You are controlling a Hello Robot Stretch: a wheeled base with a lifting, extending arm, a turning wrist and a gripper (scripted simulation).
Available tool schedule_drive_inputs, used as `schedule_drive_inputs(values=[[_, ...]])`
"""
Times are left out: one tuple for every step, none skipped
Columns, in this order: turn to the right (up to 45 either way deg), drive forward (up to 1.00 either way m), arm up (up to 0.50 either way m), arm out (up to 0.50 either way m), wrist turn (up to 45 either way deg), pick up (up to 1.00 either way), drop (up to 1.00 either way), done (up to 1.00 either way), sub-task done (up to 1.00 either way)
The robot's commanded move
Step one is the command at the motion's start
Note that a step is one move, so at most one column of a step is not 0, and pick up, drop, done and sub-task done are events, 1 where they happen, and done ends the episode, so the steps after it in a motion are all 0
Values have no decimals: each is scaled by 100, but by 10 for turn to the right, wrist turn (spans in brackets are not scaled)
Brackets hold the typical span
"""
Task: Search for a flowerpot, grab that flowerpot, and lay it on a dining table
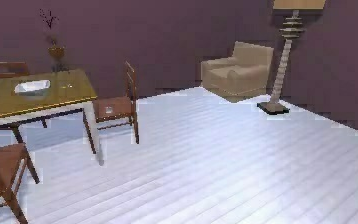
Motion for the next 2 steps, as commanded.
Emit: schedule_drive_inputs(values=[[450,0,0,0,0,0,0,0,0],[210,0,0,0,0,0,0,0,0]])
